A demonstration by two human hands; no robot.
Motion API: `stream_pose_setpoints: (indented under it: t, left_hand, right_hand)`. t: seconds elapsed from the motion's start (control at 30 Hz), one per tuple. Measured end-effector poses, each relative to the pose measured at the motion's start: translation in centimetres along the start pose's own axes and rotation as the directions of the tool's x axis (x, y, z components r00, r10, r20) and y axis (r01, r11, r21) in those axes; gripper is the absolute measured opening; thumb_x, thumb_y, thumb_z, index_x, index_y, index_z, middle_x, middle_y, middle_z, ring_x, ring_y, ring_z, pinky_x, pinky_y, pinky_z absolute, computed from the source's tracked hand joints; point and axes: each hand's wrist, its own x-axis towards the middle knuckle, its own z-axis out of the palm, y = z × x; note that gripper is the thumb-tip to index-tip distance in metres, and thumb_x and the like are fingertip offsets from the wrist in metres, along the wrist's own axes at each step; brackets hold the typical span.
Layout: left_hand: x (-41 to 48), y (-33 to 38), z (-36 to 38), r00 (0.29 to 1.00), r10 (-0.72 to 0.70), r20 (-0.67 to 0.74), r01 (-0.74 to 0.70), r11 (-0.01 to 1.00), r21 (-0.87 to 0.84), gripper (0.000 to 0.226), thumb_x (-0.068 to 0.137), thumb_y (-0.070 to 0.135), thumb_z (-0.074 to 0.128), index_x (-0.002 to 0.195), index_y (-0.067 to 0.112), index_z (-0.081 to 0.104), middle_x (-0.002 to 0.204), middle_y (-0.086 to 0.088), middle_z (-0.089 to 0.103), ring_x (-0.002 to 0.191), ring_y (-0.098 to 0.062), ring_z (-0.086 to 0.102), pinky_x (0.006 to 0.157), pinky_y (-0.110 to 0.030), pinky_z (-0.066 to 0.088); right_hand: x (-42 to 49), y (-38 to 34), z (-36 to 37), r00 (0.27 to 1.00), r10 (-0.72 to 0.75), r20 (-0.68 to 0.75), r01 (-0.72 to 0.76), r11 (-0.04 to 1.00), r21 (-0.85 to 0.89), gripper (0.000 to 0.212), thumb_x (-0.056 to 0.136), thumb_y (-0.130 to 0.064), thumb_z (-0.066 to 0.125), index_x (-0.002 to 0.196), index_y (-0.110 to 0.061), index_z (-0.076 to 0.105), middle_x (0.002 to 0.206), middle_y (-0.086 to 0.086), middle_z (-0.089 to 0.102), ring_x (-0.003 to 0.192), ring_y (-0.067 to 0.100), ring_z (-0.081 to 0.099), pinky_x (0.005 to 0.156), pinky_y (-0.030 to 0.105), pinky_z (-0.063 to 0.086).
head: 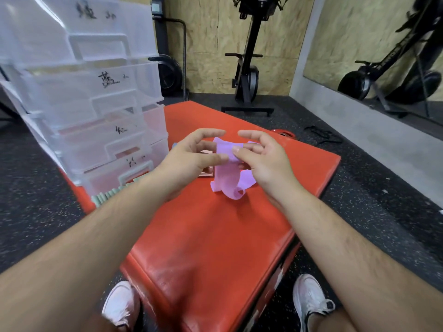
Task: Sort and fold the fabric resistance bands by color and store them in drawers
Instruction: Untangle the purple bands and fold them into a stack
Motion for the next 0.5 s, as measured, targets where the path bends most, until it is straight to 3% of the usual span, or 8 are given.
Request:
stream_pose_setpoints:
  t: [0.13, 0.2, 0.27, 0.37, 0.43, 0.5]
  left_hand:
    - [-0.5, 0.3, 0.1, 0.997, 0.061, -0.04, -0.061, 0.998, -0.007, 0.044, 0.084, -0.002, 0.073, 0.119, 0.024, 0.064, 0.081, -0.011, 0.052, 0.066, -0.02, 0.053, 0.061, -0.022, 0.049]
    - [-0.7, 0.6, 0.3, 0.991, 0.083, -0.105, -0.083, 0.997, 0.002, 0.036, 0.085, 0.001, 0.072, 0.112, 0.024, 0.065, 0.078, -0.007, 0.054, 0.06, -0.015, 0.053, 0.056, -0.017, 0.047]
    - [-0.8, 0.9, 0.5, 0.984, 0.087, -0.152, -0.092, 0.996, -0.021, 0.028, 0.087, 0.004, 0.071, 0.108, 0.022, 0.066, 0.081, -0.009, 0.058, 0.058, -0.013, 0.054, 0.055, -0.017, 0.047]
    - [-0.8, 0.8, 0.4, 0.985, 0.072, -0.158, -0.081, 0.995, -0.05, 0.02, 0.089, 0.007, 0.069, 0.106, 0.018, 0.067, 0.093, -0.014, 0.065, 0.065, -0.013, 0.059, 0.062, -0.023, 0.051]
    - [-0.9, 0.7, 0.3, 0.99, 0.068, -0.127, -0.07, 0.997, -0.012, 0.02, 0.09, 0.01, 0.069, 0.107, 0.019, 0.069, 0.108, -0.014, 0.068, 0.074, -0.017, 0.062, 0.071, -0.03, 0.053]
    - [-1.0, 0.6, 0.2, 0.989, 0.087, -0.123, -0.079, 0.995, 0.067, 0.022, 0.091, 0.007, 0.064, 0.108, 0.02, 0.069, 0.113, -0.006, 0.068, 0.072, -0.018, 0.062, 0.073, -0.03, 0.054]
  right_hand:
    - [-0.3, -1.3, -0.1, 0.999, -0.006, 0.035, 0.004, 0.998, 0.058, 0.03, 0.092, -0.014, 0.07, 0.12, -0.023, 0.063, 0.093, 0.004, 0.075, 0.086, 0.017, 0.069, 0.081, 0.039, 0.054]
    - [-0.6, -1.7, -0.3, 0.995, -0.007, 0.101, 0.004, 1.0, 0.028, 0.034, 0.091, -0.013, 0.07, 0.122, -0.026, 0.062, 0.092, 0.001, 0.075, 0.084, 0.011, 0.069, 0.076, 0.029, 0.053]
    - [-0.9, -1.5, -0.5, 0.991, -0.007, 0.137, 0.013, 0.999, -0.043, 0.04, 0.089, -0.008, 0.07, 0.122, -0.029, 0.062, 0.09, -0.002, 0.074, 0.078, 0.004, 0.065, 0.072, 0.022, 0.047]
    - [-1.3, -1.1, -0.8, 0.993, -0.01, 0.118, 0.023, 0.994, -0.103, 0.039, 0.088, -0.004, 0.069, 0.118, -0.028, 0.065, 0.087, 0.0, 0.072, 0.07, 0.005, 0.059, 0.072, 0.024, 0.044]
    - [-1.3, -1.1, -0.9, 0.995, -0.006, 0.095, 0.016, 0.995, -0.102, 0.036, 0.088, -0.005, 0.069, 0.117, -0.026, 0.065, 0.085, -0.001, 0.071, 0.067, 0.007, 0.056, 0.068, 0.023, 0.044]
    - [-1.3, -1.2, -0.9, 0.999, 0.002, 0.054, 0.003, 0.996, -0.09, 0.034, 0.088, -0.005, 0.07, 0.117, -0.023, 0.062, 0.081, -0.005, 0.068, 0.061, 0.006, 0.053, 0.063, 0.021, 0.045]
